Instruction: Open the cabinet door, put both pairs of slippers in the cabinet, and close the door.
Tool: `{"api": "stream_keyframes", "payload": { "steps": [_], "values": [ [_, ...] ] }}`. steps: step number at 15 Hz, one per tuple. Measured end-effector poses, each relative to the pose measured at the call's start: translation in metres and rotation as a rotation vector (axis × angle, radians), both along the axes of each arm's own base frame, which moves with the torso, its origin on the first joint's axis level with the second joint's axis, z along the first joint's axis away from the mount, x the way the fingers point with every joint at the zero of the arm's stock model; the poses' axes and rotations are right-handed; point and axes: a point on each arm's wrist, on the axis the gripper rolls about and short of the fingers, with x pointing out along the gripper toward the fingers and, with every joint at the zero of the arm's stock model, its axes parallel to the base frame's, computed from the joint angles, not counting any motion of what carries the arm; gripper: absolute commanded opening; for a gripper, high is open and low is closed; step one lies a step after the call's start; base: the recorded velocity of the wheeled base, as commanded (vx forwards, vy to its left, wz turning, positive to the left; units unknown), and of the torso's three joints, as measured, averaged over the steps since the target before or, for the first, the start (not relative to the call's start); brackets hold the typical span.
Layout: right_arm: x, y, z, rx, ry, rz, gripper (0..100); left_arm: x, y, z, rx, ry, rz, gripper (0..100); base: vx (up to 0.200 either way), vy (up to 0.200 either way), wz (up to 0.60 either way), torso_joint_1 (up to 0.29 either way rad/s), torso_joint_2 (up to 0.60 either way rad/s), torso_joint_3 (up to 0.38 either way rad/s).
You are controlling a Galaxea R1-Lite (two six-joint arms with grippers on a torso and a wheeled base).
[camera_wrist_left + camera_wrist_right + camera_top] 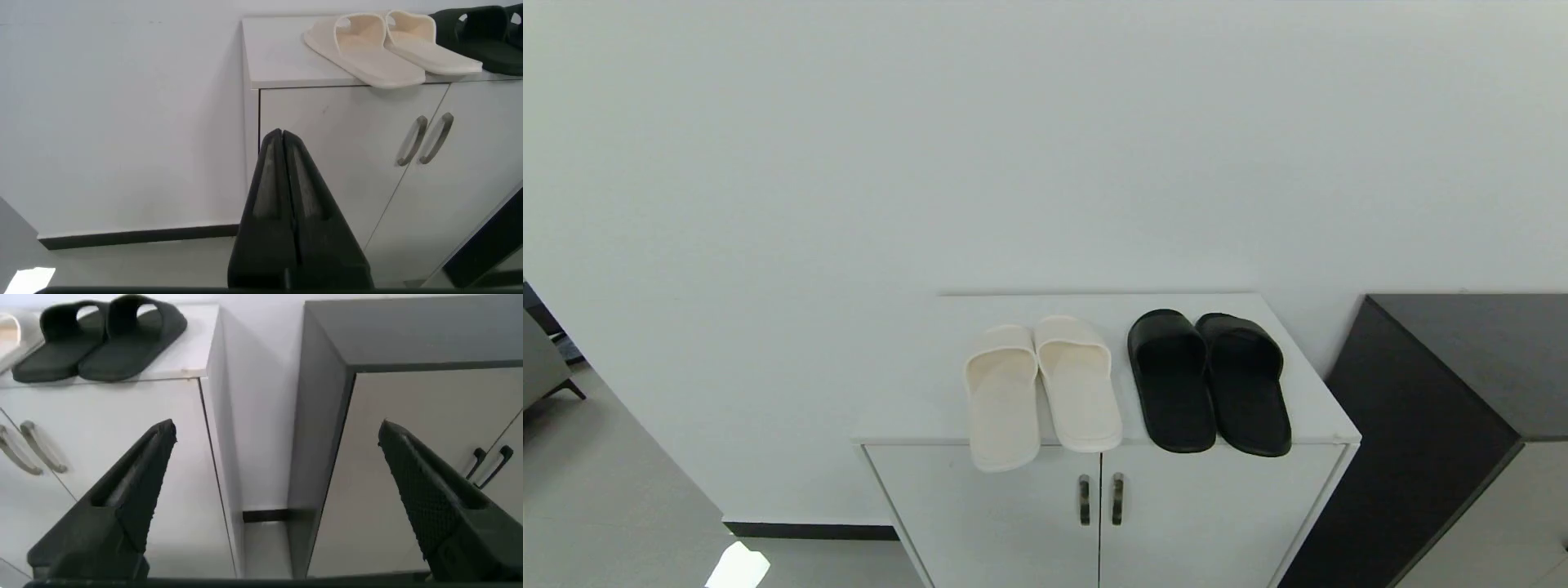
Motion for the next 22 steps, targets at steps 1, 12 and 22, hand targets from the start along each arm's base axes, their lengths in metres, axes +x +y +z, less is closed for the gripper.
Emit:
{"api": "stream_keyframes", "payload": {
  "steps": [1,12,22],
  "values": [
    [-0.001,0.0,0.005,0.019,-0.023,-0.001,100,0.0,0.0,0.0,0.0,0.0,0.0,0,0.0,0.0,0.0,0.0,0.0,0.0],
    [0.115,0.03,0.142,0.144,0.145,0.313,100,0.0,0.0,0.0,0.009,0.0,0.013,0,0.0,0.0,0.0,0.0,0.0,0.0],
    [0.235,0.144,0.161,0.143,0.222,0.287,100,0.0,0.0,0.0,0.023,-0.001,0.011,0,0.0,0.0,0.0,0.0,0.0,0.0]
  ]
}}
